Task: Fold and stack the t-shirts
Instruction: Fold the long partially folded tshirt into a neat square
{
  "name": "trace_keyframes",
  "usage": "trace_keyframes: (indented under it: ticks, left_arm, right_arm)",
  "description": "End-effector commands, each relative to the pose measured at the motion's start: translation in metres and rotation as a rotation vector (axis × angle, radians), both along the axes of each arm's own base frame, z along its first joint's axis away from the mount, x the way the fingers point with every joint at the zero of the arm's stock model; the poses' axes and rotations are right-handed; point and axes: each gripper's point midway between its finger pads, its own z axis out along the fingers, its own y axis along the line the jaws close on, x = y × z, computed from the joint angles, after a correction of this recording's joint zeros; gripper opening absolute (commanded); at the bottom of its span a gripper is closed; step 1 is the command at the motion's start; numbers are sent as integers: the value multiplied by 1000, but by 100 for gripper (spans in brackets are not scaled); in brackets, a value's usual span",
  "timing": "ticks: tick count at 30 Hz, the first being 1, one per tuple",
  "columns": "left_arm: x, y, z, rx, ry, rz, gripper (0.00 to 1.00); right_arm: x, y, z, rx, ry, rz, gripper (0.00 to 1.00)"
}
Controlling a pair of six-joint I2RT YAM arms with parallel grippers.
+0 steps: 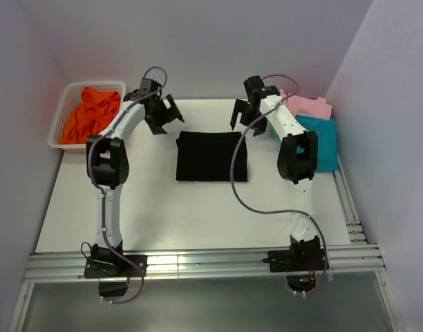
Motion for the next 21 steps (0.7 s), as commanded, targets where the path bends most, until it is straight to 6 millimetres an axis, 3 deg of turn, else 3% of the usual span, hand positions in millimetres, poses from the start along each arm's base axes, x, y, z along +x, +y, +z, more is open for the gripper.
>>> trace_keyframes:
  ticks: [1, 2, 3, 4, 5, 6, 7, 9, 11, 12, 13, 15, 17, 21]
  left_arm:
    - [12, 33, -20, -51, 78, 65, 99]
    - [10, 39, -22, -47, 91, 80, 99]
    - [15, 41, -4, -54, 31, 80, 99]
    - [5, 43, -11, -48, 41, 75, 100]
    - [2, 43, -5, -51, 20, 75, 99]
    - [-2, 43, 19, -62, -31, 70, 99]
    - [-7, 45, 18, -51, -36, 66, 99]
    - [-17, 47, 37, -51, -59, 63, 99]
    - [-31, 49, 37, -48, -40, 59, 99]
    - [-38, 48, 51, -61, -65, 57, 100]
    - [-49, 50, 40, -60, -32, 66, 99]
    - [-59, 50, 55, -80, -73, 69, 99]
    - [-77, 50, 41, -87, -30, 77, 100]
    - [-105, 54, 42, -80, -8, 76, 99]
  right_arm:
    - [9, -28, -2, -73, 68, -54, 100]
    - [11, -26, 4, -66, 44, -56, 100]
    - [-1, -29, 14, -62, 33, -60, 100]
    - [3, -25, 21, -27, -16, -59, 100]
    - [-3, -24, 27, -10, -34, -60, 100]
    - [-22, -26, 13, -9, 13, -57, 100]
    - [-25, -24, 37, 25, -61, -57, 100]
    - [-52, -22, 40, 62, -49, -51, 100]
    - [-61, -17, 41, 105, -73, -44, 100]
    - [-79, -16, 35, 131, -53, -41, 100]
    - [-77, -13, 33, 153, -78, -37, 100]
    - [-91, -11, 16, 177, -43, -33, 100]
    - [-94, -8, 6, 189, -25, -37, 100]
    - [-103, -6, -32, 184, 40, -45, 100]
